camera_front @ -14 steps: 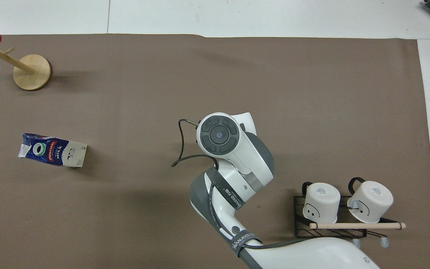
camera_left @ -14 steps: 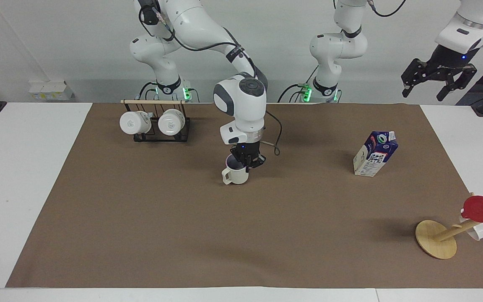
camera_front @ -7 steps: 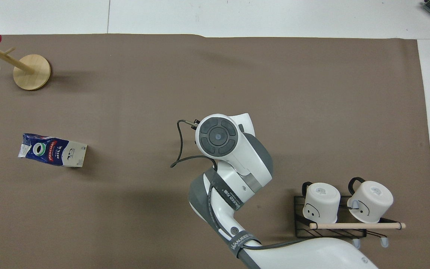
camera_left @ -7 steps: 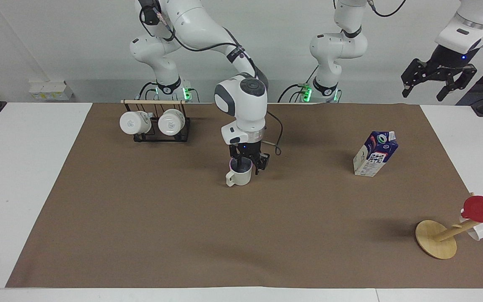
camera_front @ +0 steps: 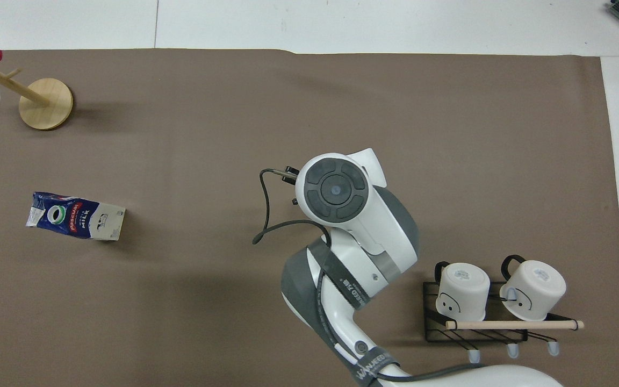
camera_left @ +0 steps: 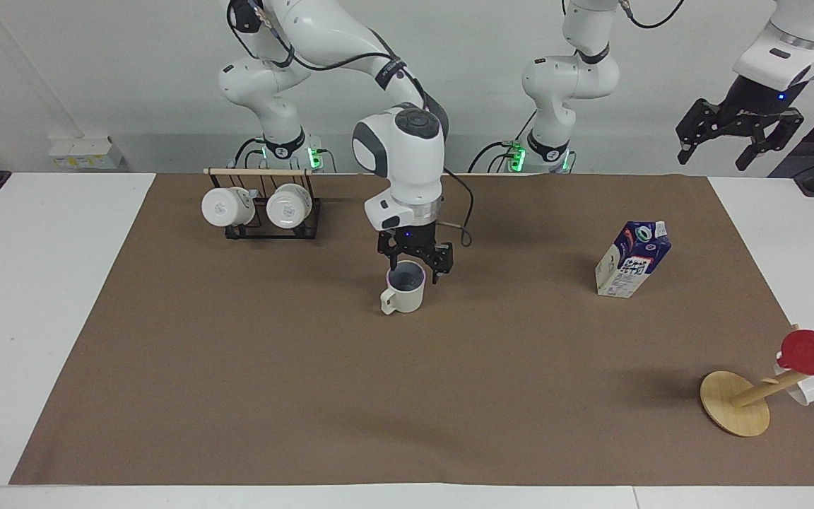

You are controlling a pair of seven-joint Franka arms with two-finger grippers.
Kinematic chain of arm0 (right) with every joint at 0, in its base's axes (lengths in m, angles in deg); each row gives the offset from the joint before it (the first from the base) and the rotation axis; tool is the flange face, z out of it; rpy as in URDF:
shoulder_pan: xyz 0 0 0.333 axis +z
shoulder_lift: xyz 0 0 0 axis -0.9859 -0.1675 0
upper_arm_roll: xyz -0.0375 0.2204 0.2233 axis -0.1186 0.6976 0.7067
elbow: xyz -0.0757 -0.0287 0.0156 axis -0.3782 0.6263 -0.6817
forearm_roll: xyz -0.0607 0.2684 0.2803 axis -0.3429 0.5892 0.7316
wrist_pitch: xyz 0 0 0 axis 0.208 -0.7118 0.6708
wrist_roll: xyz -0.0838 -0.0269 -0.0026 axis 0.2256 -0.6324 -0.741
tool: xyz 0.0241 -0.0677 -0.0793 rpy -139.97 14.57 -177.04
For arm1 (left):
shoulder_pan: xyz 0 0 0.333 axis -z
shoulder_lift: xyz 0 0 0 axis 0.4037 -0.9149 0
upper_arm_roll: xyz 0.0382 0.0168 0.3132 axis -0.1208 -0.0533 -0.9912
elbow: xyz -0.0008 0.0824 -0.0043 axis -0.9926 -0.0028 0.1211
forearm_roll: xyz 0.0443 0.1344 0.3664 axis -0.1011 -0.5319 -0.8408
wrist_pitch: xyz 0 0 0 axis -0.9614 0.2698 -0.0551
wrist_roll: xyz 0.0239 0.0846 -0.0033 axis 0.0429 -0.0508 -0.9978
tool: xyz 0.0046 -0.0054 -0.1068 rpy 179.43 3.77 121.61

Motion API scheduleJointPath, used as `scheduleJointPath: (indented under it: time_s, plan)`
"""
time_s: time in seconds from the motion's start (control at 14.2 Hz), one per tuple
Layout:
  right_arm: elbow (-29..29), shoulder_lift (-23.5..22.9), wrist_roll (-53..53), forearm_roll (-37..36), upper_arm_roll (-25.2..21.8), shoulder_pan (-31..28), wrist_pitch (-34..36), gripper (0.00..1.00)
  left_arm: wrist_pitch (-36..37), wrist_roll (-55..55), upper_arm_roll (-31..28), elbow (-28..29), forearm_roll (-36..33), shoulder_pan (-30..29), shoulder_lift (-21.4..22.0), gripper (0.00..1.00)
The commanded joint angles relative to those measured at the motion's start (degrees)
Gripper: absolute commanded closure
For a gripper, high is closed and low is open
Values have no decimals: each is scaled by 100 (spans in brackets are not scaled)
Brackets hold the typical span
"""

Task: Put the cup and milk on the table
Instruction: 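Set the grey mug upright, release, and withdraw the right gripper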

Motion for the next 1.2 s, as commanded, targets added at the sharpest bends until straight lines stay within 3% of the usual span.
scheduleJointPath:
  time_s: [0.0, 0.35, 0.78, 1.13]
  plan:
    - [-88, 491, -724, 225, 27, -334, 513, 0, -72, 23, -36, 125, -75, 44, 86, 0]
    - [-123, 1010, -1858, 225, 9, -827, 1305, 0, -81, 32, -36, 125, -83, 35, 86, 0]
    - [-132, 1555, -3799, 225, 1, -2021, 1893, 0, -151, 59, -36, 134, -74, 26, 51, 0]
    - [-123, 1775, -4303, 225, -17, -2611, 2202, 0, -449, 85, -36, 467, -74, 26, 42, 0]
